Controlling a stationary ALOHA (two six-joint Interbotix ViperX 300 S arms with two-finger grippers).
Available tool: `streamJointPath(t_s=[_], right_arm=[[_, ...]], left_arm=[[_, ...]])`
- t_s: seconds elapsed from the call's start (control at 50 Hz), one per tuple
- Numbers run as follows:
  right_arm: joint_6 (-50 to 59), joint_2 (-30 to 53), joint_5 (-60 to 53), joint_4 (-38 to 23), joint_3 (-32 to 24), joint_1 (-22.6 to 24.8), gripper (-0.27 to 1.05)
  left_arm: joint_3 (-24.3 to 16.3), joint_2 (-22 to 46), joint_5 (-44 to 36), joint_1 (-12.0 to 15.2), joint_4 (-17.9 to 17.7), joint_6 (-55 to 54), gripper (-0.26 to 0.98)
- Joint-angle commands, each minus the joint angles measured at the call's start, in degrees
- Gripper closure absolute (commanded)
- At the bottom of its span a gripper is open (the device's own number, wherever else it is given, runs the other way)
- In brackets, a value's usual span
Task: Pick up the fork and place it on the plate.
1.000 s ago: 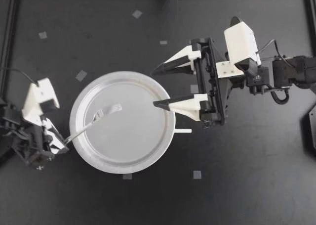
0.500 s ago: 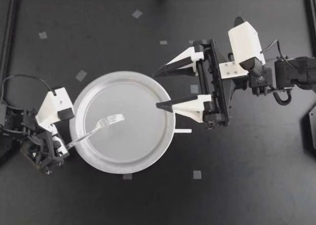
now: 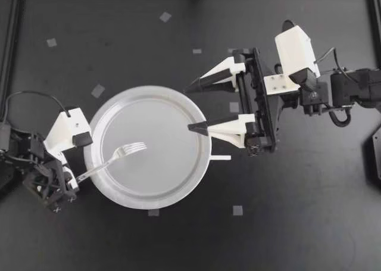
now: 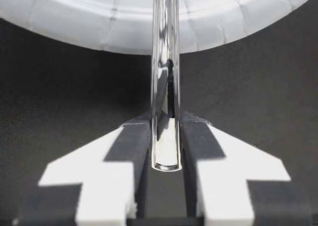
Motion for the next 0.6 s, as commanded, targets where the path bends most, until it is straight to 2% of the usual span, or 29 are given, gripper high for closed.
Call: streamJointPath(t_s=[0.0,0.16,0.4,0.48,0.58], right_arm=[[0.2,-0.3,-1.2,0.3,-0.6,-0.3,-0.01],[0.3,-0.2,-1.5,0.4,-0.6,-0.3,-0.01],[1.3,-0.3,-1.9,0.4,-0.6,-0.3,-0.01],[1.3,-0.3,-1.9,0.4,-0.6,-0.3,-0.01],[1.3,-0.3,-2.0,0.4,-0.5,-0.3,-0.01]], left_arm=[[-1.1,2.0,0.2,-0.2,-0.2,-0.8,0.74],[-1.7,3.4,-0.3,-0.2,-0.2,-0.7,0.74],[-1.9,1.5,-1.2,-0.2,-0.2,-1.3,0.72],[-2.0,1.1,-1.1,-0.1,-0.2,-1.3,0.67],[-2.0,0.9,-1.2,-0.1,-0.2,-1.3,0.55]])
